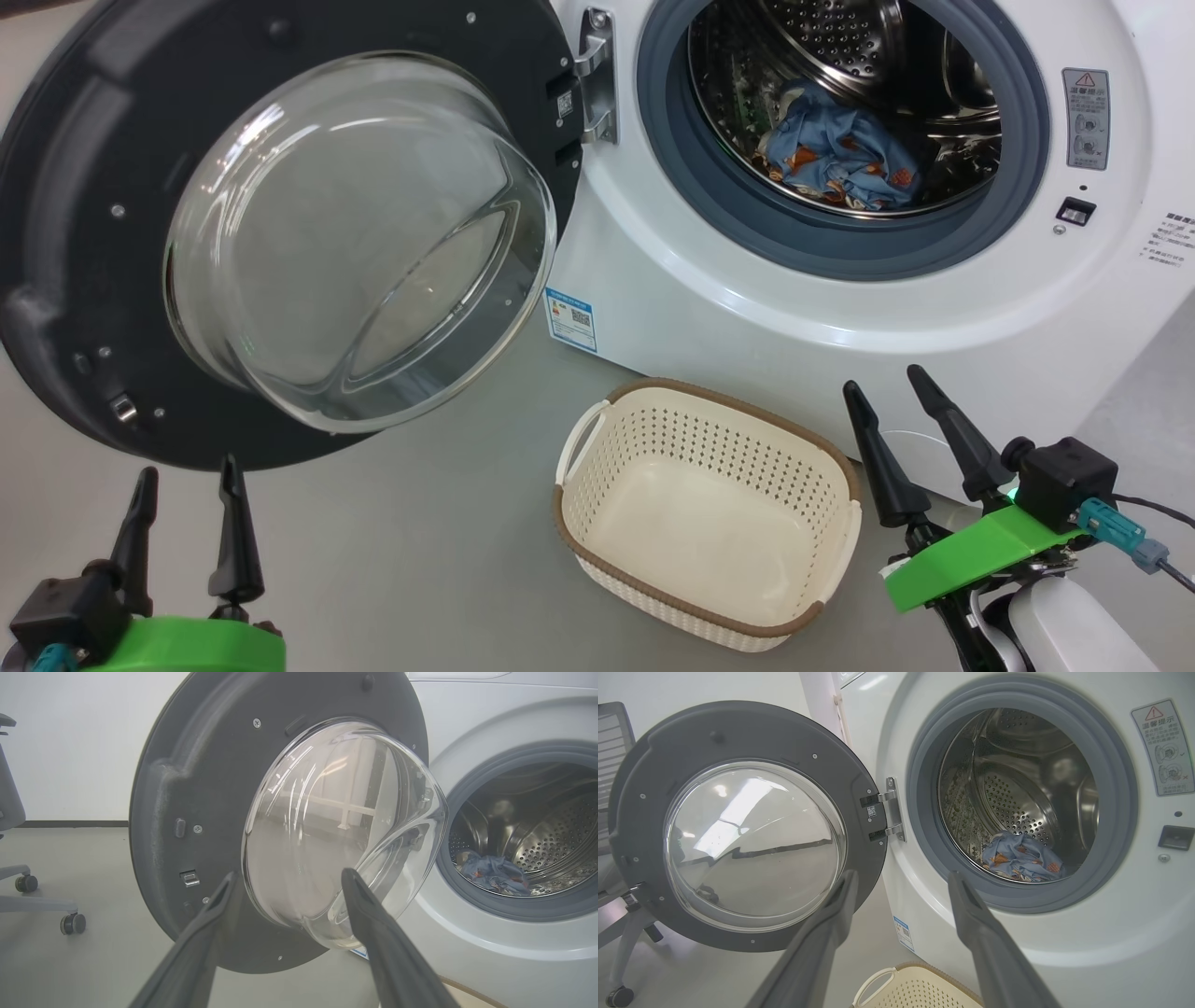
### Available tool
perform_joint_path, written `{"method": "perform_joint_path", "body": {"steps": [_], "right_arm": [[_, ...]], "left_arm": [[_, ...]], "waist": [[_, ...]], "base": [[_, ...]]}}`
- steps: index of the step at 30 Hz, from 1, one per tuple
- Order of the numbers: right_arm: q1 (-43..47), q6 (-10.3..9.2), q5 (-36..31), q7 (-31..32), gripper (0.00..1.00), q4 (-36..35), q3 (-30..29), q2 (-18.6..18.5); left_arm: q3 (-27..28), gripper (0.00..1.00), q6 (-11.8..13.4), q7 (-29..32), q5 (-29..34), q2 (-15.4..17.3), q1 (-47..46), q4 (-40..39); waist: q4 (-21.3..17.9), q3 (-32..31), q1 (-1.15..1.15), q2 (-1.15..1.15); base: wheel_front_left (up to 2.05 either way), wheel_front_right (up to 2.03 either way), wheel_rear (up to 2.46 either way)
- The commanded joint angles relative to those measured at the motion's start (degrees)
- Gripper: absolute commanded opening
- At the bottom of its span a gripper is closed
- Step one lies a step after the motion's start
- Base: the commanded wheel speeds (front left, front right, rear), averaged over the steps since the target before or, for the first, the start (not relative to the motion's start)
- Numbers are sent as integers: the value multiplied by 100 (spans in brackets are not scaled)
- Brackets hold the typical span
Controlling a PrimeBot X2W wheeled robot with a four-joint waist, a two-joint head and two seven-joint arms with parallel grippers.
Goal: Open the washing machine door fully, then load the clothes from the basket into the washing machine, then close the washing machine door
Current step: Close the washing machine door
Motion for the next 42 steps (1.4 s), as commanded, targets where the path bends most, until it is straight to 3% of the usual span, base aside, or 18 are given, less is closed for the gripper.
{"method": "perform_joint_path", "body": {"steps": [1,9,10,11,12,20,29,34,38,42], "right_arm": [[-138,26,28,-46,100,-123,114,-45],[-109,26,37,-46,100,-134,77,-36],[-103,26,36,-46,100,-135,70,-34],[-96,26,35,-46,100,-137,64,-31],[-90,26,34,-46,100,-142,58,-27],[-47,26,31,-46,100,-176,29,-44],[-34,26,10,-46,100,-180,9,-105],[-47,26,15,-46,100,-174,64,-147],[-111,26,-2,-46,100,-165,114,-183],[-152,26,-28,-46,100,-157,137,-242]], "left_arm": [[191,100,56,-36,-29,143,-68,-183],[182,100,63,-38,-16,172,-93,-187],[178,80,64,-38,-17,176,-98,-184],[174,15,67,-38,-14,181,-103,-183],[176,0,78,-39,-6,192,-112,-194],[350,0,-45,-41,-115,440,-422,-789],[673,0,-322,107,-357,1317,-1199,-1842],[1070,0,-438,493,-1557,1486,-1726,-1701],[1648,0,-488,991,-3140,1611,-2348,-569],[2128,0,-503,1376,-4128,1905,-2721,440]], "waist": [[0,2,0,0],[-7,-15,0,0],[-9,-18,0,0],[-12,-25,0,0],[-17,-29,0,0],[-46,-46,0,0],[-173,-28,0,0],[-311,-4,0,0],[-492,64,0,0],[-658,175,0,0]], "base": [[0,0,0],[0,0,0],[0,0,0],[0,0,0],[0,0,0],[0,0,0],[0,0,0],[0,0,0],[0,0,0],[0,0,0]]}}
